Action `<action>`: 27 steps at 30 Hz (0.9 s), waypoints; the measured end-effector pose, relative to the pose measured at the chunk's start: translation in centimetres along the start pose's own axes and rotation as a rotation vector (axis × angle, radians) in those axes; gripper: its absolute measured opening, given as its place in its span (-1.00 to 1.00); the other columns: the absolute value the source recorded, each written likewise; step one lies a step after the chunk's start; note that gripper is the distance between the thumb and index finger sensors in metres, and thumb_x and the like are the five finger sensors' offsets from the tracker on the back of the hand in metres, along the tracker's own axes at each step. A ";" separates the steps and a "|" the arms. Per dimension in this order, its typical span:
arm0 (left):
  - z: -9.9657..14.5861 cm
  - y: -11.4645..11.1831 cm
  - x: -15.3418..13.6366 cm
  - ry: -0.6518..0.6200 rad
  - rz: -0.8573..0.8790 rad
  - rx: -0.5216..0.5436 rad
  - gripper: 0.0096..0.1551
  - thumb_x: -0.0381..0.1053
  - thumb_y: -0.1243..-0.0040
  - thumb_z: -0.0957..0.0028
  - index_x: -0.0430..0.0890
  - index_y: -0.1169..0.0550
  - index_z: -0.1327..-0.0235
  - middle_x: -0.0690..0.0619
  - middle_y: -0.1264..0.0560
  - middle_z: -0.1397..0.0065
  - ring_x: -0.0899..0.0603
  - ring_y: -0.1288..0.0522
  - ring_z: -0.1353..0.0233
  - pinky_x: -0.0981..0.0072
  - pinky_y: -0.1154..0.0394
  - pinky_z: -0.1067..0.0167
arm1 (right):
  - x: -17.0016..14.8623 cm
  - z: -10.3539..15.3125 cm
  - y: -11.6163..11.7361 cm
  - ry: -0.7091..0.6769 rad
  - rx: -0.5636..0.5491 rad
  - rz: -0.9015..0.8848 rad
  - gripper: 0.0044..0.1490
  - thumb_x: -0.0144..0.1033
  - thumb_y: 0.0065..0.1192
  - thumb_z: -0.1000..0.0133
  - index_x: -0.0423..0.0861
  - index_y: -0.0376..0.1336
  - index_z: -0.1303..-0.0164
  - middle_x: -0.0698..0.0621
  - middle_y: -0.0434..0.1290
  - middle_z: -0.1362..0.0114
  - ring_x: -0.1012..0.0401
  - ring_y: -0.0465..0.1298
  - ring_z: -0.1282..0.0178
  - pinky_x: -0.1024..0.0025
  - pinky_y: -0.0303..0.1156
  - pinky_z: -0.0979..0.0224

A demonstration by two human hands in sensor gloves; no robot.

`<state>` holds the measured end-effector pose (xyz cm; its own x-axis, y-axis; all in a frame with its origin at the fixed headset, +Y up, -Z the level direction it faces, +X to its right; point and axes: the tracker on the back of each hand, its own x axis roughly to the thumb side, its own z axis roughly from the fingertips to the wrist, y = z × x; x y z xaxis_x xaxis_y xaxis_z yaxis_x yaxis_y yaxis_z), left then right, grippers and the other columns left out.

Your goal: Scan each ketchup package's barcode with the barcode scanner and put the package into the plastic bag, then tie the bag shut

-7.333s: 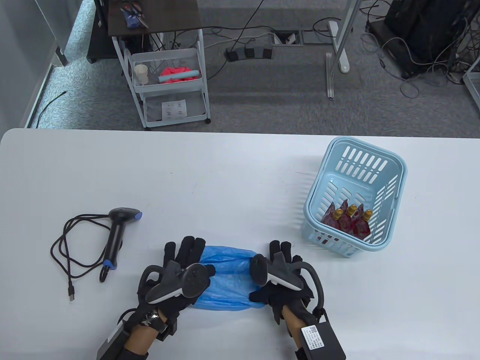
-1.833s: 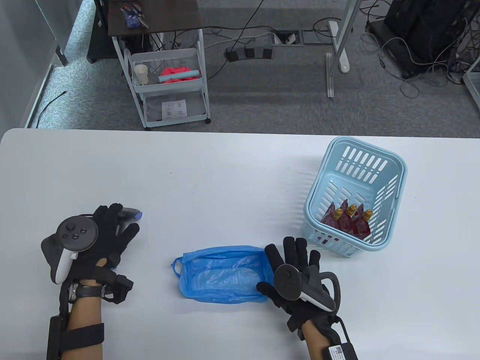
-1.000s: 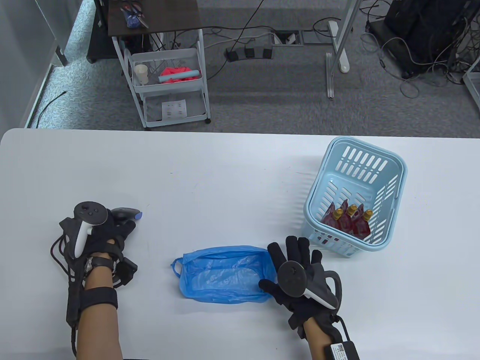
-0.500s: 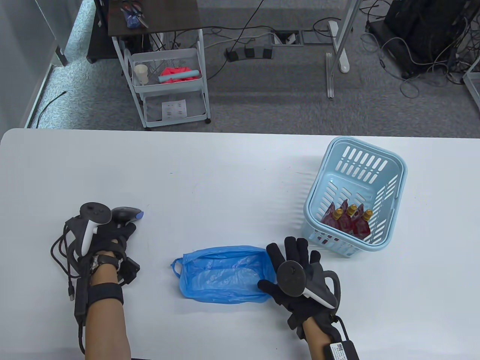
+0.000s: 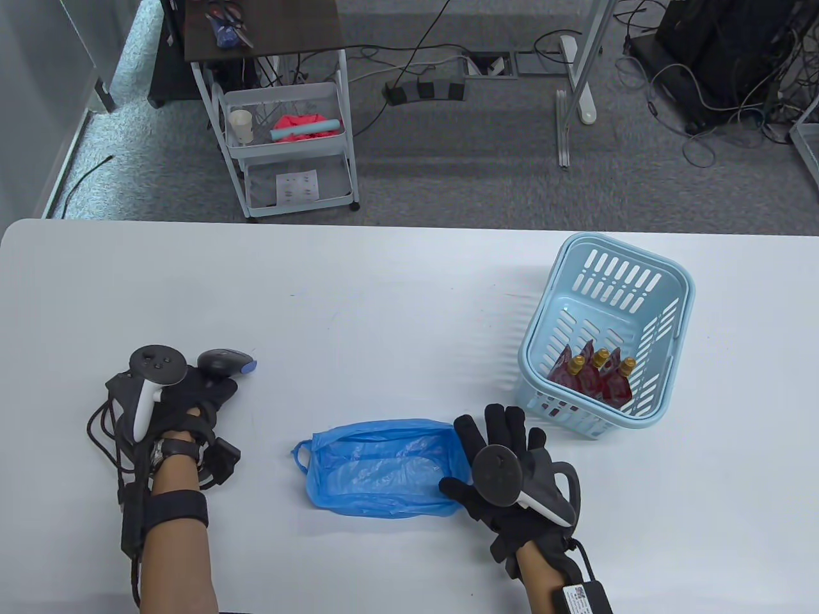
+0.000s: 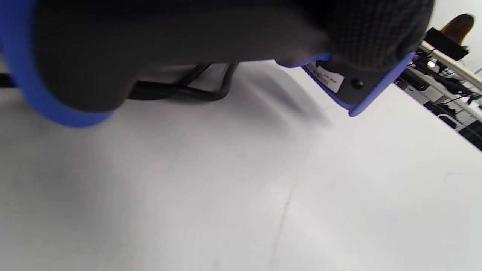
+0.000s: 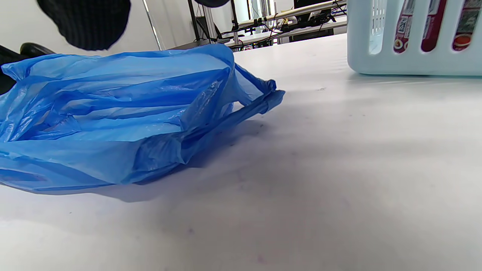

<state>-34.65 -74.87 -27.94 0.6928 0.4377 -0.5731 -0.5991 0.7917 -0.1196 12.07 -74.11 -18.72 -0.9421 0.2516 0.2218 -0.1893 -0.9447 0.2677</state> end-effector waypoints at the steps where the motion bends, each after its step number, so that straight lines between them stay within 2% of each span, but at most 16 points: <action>1: 0.2 0.1 0.2 -0.016 0.013 0.005 -0.24 0.35 -0.23 0.06 0.03 -0.50 -0.37 -0.06 -0.27 -0.57 -0.34 -0.36 -0.48 -0.22 -0.31 -0.46 | 0.0 0.0 0.0 0.000 0.001 0.000 0.16 0.30 0.11 -0.13 0.00 -0.26 -0.76 -0.32 -0.37 -0.76 -0.29 -0.40 -0.70 -0.44 -0.37 -0.58; 10: 3.7 2.1 2.2 -0.298 0.233 0.086 -0.26 0.34 -0.26 0.06 0.03 -0.51 -0.36 -0.10 -0.27 -0.55 -0.33 -0.42 -0.42 -0.18 -0.41 -0.37 | 0.1 -0.1 0.0 0.002 0.012 0.005 0.16 0.30 0.11 -0.14 0.00 -0.26 -0.76 -0.32 -0.37 -0.76 -0.29 -0.40 -0.70 -0.44 -0.37 -0.58; 16: 6.7 2.7 2.8 -0.496 0.365 0.068 -0.27 0.33 -0.29 0.07 0.03 -0.53 -0.34 -0.11 -0.27 -0.55 -0.33 -0.43 -0.42 -0.18 -0.42 -0.36 | 0.4 -0.1 0.1 -0.005 0.016 0.018 0.16 0.30 0.11 -0.14 0.00 -0.26 -0.76 -0.32 -0.37 -0.76 -0.29 -0.40 -0.70 -0.44 -0.37 -0.58; 21: 9.0 3.1 3.0 -0.627 0.395 0.079 -0.29 0.33 -0.32 0.08 0.03 -0.56 -0.30 -0.09 -0.30 -0.54 -0.32 -0.48 -0.39 -0.17 -0.45 -0.34 | 0.4 -0.1 0.1 -0.004 0.019 0.022 0.16 0.30 0.11 -0.14 0.00 -0.26 -0.76 -0.32 -0.37 -0.76 -0.29 -0.40 -0.70 -0.44 -0.37 -0.58; 27: 11.3 2.9 3.1 -0.737 0.439 0.028 -0.30 0.31 -0.35 0.09 0.02 -0.57 -0.27 -0.07 -0.35 -0.51 -0.28 -0.56 -0.31 -0.13 -0.51 -0.28 | 0.5 -0.2 0.2 -0.004 0.020 0.030 0.16 0.29 0.11 -0.14 0.00 -0.26 -0.76 -0.32 -0.37 -0.76 -0.29 -0.40 -0.70 -0.44 -0.37 -0.58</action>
<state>-29.71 -66.39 -20.88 0.4905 0.8643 0.1114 -0.8704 0.4920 0.0153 11.52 -74.16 -18.72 -0.9462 0.2240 0.2336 -0.1553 -0.9475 0.2794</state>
